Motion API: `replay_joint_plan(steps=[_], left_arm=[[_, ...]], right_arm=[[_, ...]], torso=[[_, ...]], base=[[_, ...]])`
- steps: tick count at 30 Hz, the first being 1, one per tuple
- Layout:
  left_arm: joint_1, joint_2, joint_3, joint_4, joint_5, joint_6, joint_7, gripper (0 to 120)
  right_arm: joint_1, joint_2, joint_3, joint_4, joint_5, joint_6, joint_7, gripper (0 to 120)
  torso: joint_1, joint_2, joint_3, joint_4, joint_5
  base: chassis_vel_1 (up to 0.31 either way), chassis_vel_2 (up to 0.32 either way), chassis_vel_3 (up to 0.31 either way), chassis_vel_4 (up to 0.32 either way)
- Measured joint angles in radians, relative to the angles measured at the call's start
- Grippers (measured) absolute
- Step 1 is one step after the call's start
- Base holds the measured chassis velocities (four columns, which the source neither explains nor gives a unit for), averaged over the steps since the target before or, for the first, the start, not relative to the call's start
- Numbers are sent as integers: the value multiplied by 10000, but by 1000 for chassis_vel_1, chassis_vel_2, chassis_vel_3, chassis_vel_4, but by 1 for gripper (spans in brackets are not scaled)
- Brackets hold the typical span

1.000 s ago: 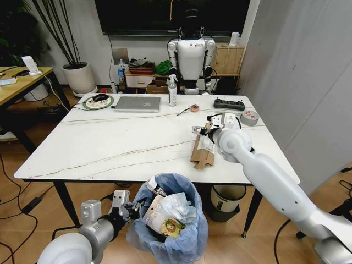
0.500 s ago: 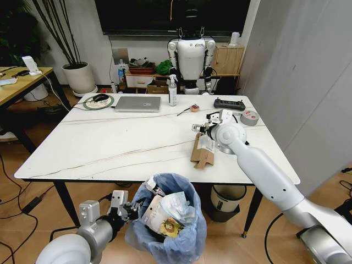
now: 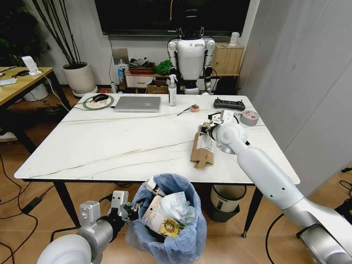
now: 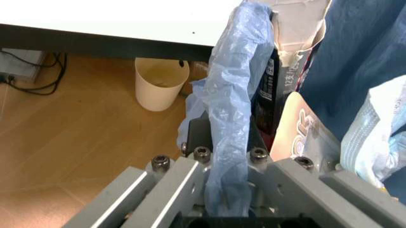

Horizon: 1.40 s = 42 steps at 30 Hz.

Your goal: Pick up the trash bin and place the trash from the table into it.

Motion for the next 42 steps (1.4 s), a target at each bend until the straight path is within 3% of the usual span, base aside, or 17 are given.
replay_joint_plan(steps=[11,17,26,34,42], left_arm=[[-27,-43,82,26,5,-5,2,0],[-99,-66,151,44,-3,-6,2,0],[-501,-168,364,130,-248,-10,-34,0],[-558,-122,365,150,-455,0,-129,0],[-583,-137,424,242,-816,62,-304,0]], right_arm=[[-37,-7,64,46,-71,58,13,0],[-57,-494,225,745,217,149,159,0],[-575,-1827,298,3651,1243,1033,-199,0],[-833,-2329,384,5955,1992,2060,-721,0],[-768,-2572,500,6962,2761,2659,-1570,0]], torso=[[0,0,0,1,0],[0,0,0,3,0],[0,1,-1,0,0],[-2,3,-2,1,-1],[-1,2,-1,2,-3]], base=[[0,0,0,0],[0,0,0,0],[0,0,0,0],[0,0,0,0],[0,0,0,0]])
